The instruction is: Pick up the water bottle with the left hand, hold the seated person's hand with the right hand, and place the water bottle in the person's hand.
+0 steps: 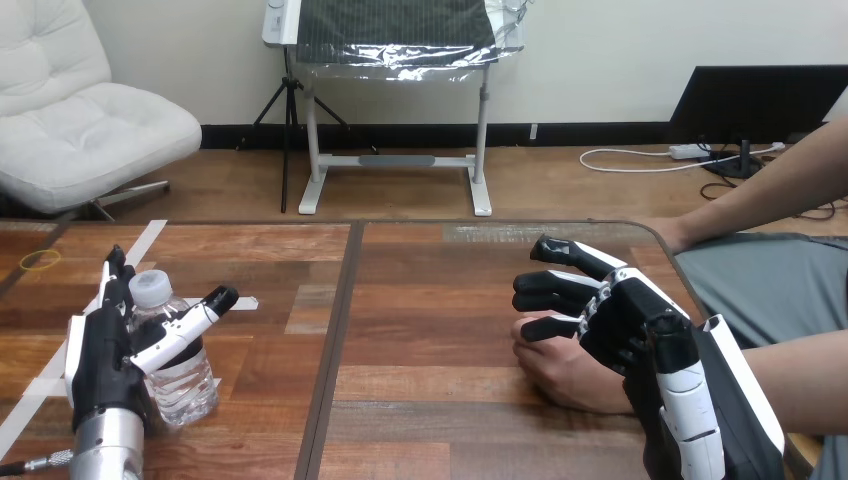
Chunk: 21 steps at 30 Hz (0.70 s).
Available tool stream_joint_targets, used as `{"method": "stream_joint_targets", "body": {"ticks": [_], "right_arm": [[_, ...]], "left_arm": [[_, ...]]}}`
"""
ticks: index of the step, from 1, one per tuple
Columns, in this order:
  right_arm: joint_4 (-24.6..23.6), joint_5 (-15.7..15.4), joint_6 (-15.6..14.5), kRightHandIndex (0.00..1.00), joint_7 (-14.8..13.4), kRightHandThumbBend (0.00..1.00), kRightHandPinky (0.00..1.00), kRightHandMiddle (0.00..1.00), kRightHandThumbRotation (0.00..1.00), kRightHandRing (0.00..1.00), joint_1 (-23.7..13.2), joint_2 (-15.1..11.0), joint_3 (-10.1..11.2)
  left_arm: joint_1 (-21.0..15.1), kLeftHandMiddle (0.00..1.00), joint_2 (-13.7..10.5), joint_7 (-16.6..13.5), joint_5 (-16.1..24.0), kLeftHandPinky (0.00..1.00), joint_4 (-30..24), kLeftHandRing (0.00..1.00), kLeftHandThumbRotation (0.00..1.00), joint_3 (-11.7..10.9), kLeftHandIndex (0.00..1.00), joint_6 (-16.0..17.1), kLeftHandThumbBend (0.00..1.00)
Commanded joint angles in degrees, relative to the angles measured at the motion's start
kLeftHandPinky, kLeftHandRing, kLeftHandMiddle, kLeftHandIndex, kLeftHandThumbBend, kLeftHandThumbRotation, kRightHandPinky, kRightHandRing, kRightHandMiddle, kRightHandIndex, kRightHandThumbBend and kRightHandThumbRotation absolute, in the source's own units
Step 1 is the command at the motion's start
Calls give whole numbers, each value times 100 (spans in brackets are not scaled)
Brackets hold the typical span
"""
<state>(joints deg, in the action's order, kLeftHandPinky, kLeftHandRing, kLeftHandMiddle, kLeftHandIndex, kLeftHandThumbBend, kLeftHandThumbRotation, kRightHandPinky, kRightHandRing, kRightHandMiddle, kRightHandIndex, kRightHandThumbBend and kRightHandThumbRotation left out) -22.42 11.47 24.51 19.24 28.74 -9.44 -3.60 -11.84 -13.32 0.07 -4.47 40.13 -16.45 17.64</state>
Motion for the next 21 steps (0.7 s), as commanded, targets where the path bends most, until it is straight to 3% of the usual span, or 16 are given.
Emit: {"method": "stream_joint_targets", "body": {"ticks": [1,21], "right_arm": [[-295,84,5,80,-12,63,65,74,100,73,-319,-24,39],[-288,32,26,80,-33,63,64,75,100,73,-328,-11,43]], "left_arm": [[-465,99,-3,31,-60,100,-136,99,21,76,100,-95,91],[-468,97,32,60,-148,97,-541,97,15,97,97,-881,88]]}}
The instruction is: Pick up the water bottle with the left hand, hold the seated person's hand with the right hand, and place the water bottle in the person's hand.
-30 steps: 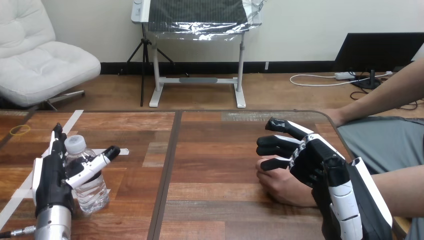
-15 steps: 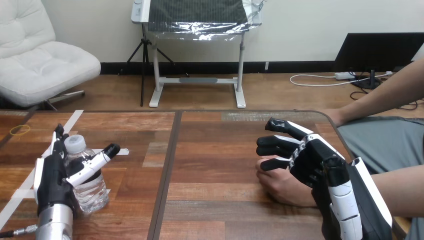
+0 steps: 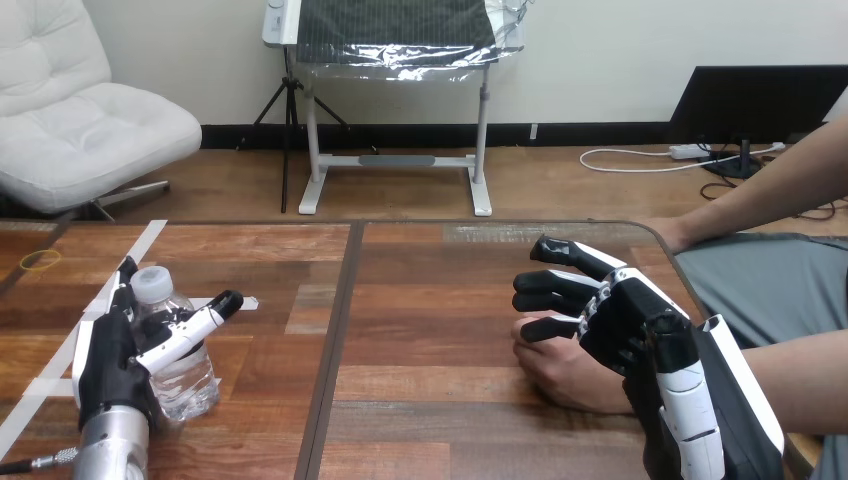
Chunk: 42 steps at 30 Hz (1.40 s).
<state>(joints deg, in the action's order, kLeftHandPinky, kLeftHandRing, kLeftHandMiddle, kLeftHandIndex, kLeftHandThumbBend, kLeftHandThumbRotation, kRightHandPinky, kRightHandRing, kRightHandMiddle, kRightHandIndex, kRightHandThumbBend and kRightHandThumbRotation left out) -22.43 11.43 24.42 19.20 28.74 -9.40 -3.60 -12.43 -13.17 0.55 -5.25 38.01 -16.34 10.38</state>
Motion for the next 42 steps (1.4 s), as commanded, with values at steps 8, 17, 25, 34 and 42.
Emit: {"method": "stream_joint_targets", "body": {"ticks": [8,17,25,34,42], "right_arm": [[-300,66,32,80,-21,63,64,75,100,73,-325,-15,42],[-316,64,28,80,-40,63,64,74,100,73,-308,-5,49],[-306,51,46,80,-35,63,64,74,100,73,-306,-15,58],[-250,64,103,80,-18,63,64,74,100,73,-317,-9,67],[-260,62,81,80,-10,64,64,74,100,73,-336,-28,74]], "left_arm": [[-402,95,20,56,-144,94,-447,95,12,94,96,-346,86],[-379,93,-44,50,-18,90,-567,93,12,190,93,-618,88],[-301,93,-76,24,103,88,-831,92,11,293,92,-876,87],[-246,87,-81,-69,282,81,-1018,87,5,365,88,-1033,83],[-255,77,9,-231,299,69,-1009,75,1,319,80,-924,83]]}}
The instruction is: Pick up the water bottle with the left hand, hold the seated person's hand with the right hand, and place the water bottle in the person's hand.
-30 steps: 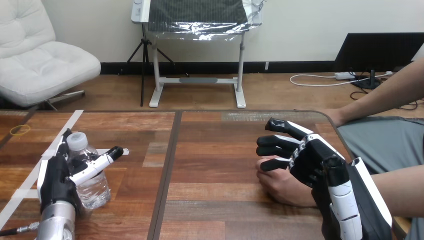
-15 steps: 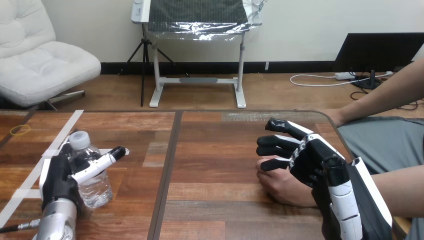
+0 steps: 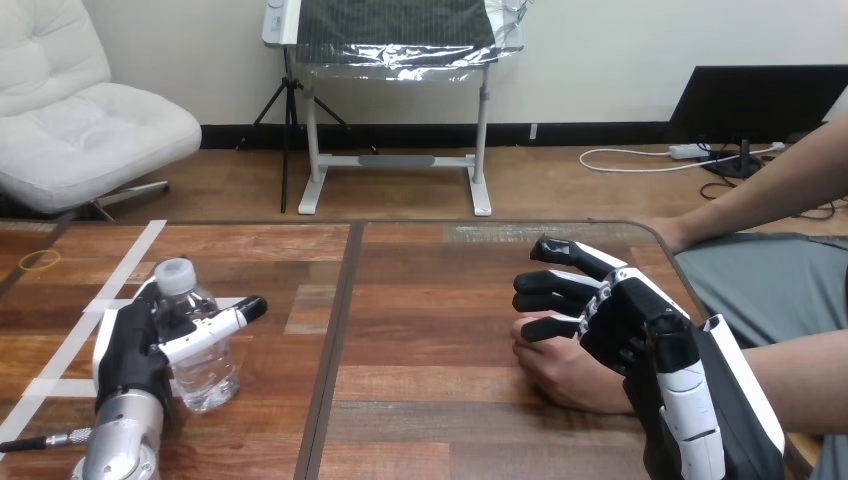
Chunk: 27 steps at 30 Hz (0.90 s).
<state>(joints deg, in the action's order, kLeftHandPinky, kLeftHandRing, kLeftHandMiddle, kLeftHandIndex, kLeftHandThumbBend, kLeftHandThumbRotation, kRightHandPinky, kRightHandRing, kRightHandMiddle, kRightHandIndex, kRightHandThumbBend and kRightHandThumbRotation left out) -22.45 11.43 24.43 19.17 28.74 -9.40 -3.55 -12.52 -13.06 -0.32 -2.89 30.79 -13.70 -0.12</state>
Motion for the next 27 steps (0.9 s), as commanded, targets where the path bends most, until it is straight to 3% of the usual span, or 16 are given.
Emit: {"method": "stream_joint_targets", "body": {"ticks": [1,13,27], "right_arm": [[-251,66,89,80,-2,64,64,74,100,73,-340,-30,71],[-266,93,52,80,-5,64,64,74,100,73,-340,-26,72],[-245,104,7,81,4,63,64,74,100,74,-373,-50,90]], "left_arm": [[-248,75,5,-203,107,66,-278,72,0,66,77,153,83],[-227,50,62,-710,482,40,-179,46,0,210,52,516,68],[-145,43,111,-891,603,32,-346,37,0,322,45,538,61]]}}
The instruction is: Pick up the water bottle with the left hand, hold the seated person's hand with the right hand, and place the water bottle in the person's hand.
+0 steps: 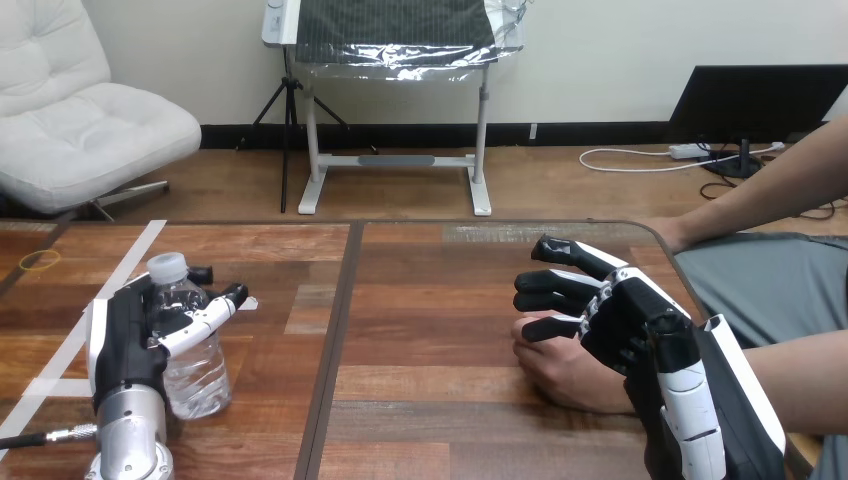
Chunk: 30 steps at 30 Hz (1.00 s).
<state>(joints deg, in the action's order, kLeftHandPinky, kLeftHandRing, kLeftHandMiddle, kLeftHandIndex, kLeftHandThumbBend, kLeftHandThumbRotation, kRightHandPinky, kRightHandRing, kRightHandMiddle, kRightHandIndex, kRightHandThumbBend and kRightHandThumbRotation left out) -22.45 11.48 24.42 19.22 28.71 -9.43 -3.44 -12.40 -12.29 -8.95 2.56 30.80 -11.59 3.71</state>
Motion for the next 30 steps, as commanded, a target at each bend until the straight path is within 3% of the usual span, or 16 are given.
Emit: {"method": "stream_joint_targets", "body": {"ticks": [1,8,21,30], "right_arm": [[-241,96,6,81,-5,63,65,74,100,74,-372,-45,81],[-229,83,-21,81,-18,62,65,74,100,74,-400,-59,114],[-174,71,-33,82,-23,59,66,74,100,74,-475,-60,189],[-52,-58,-21,81,-116,59,66,73,100,73,-601,-10,294]], "left_arm": [[-147,43,39,-25,57,32,-365,37,0,111,45,160,61],[-72,43,82,-41,80,32,-521,37,0,134,45,187,62],[193,41,212,-8,82,33,-903,36,0,207,44,597,59],[434,40,338,-88,167,33,-1404,35,0,327,43,672,59]]}}
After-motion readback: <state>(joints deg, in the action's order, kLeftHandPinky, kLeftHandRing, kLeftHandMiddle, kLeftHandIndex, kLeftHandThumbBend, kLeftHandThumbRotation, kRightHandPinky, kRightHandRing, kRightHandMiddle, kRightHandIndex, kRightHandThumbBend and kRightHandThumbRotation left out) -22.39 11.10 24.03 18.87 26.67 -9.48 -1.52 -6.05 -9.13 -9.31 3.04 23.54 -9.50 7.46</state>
